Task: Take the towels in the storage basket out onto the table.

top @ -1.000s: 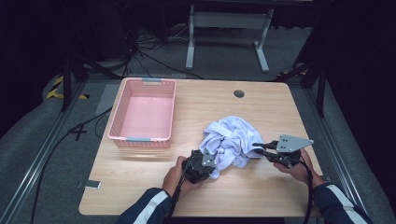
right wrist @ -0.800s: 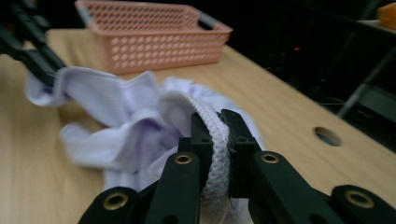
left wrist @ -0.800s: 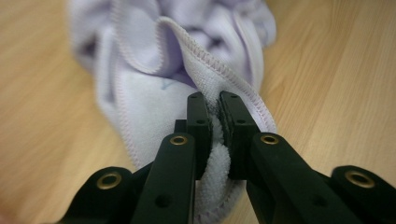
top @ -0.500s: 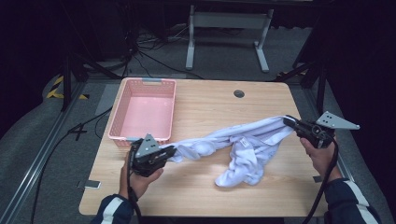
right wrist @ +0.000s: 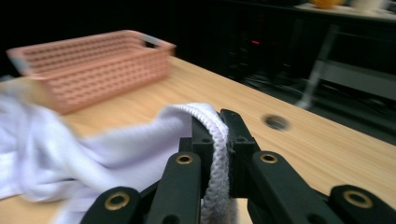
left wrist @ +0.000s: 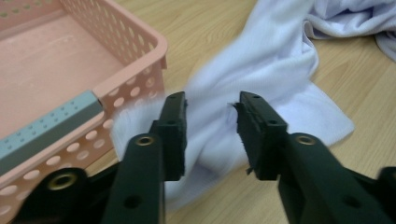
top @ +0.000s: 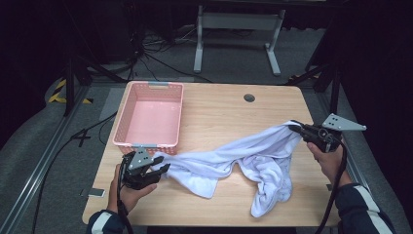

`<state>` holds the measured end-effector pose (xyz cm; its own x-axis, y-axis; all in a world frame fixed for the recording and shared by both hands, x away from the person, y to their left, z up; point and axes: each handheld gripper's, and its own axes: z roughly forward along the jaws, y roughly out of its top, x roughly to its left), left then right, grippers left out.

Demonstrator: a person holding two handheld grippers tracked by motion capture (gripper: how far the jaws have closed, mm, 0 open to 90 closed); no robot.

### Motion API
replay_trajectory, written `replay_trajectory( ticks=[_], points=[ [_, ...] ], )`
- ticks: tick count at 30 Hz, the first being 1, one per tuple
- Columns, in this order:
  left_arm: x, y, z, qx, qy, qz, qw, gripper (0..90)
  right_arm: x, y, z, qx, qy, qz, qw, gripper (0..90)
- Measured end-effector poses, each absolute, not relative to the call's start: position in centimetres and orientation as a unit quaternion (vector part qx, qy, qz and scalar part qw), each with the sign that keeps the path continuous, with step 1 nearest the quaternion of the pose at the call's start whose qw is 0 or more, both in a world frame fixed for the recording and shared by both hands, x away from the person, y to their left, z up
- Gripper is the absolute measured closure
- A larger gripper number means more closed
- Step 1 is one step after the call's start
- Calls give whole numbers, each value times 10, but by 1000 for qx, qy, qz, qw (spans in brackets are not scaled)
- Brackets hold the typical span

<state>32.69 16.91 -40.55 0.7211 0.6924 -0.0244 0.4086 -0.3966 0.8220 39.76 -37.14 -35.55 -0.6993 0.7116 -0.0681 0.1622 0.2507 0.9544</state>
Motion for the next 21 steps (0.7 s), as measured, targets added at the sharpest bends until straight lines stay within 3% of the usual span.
replay_trajectory(
  ticks=[4,11,15,16,17,19,21],
  points=[
    [323,155,-398,824,312,166,442,434,370,-329,-348,200,785,547,210,844],
    [330,98,-410,859,260,145,416,330,333,-270,-364,88,852,501,125,822],
    [343,86,-430,880,261,135,374,355,327,-263,-376,101,868,467,138,603],
    [343,86,-430,880,261,135,374,358,327,-263,-376,101,868,467,138,603],
    [348,86,-437,887,263,148,349,358,328,-265,-379,111,871,461,130,548],
    [352,89,-449,894,277,143,320,443,328,-272,-386,114,883,438,121,412],
    [354,92,-453,896,285,141,309,450,326,-275,-386,115,884,435,127,391]
  ],
)
